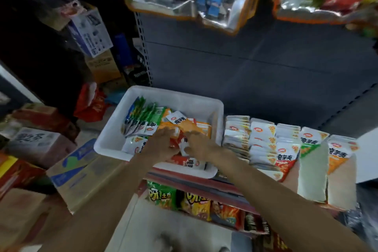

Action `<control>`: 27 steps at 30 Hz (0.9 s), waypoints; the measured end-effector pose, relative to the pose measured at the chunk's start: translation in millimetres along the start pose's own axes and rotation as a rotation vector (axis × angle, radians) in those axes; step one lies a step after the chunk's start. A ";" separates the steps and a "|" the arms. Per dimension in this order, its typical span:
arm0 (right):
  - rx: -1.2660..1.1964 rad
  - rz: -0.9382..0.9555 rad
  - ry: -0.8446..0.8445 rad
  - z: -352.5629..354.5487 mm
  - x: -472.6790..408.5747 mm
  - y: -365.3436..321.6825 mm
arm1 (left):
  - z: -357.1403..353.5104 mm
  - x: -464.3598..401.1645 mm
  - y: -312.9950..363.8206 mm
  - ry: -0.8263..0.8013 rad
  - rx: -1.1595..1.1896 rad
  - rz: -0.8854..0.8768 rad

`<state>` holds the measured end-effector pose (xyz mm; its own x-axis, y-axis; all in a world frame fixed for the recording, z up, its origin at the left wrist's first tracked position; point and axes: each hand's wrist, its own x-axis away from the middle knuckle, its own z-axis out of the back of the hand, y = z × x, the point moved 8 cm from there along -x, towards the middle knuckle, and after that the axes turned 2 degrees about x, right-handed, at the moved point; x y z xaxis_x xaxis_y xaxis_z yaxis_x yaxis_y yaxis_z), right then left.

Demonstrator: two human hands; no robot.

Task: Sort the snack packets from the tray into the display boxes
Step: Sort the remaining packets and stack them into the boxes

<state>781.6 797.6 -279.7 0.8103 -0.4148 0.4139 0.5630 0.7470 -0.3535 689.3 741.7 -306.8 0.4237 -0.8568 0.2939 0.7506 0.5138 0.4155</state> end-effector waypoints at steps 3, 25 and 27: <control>0.084 -0.067 -0.090 -29.3 -21.2 4.2 | -8.9 -6.6 -23.3 -0.121 -0.085 0.031; -0.492 -0.220 0.507 74.3 1.3 24.5 | 18.3 12.4 21.4 -0.055 0.405 -0.230; -0.788 -0.278 0.520 79.9 5.2 34.8 | 29.7 13.5 33.7 0.077 0.417 -0.244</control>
<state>792.4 862.9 -222.8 0.4967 -0.8413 0.2132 0.5389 0.1064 -0.8357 705.3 748.8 -263.2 0.3083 -0.9473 0.0870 0.5721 0.2577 0.7787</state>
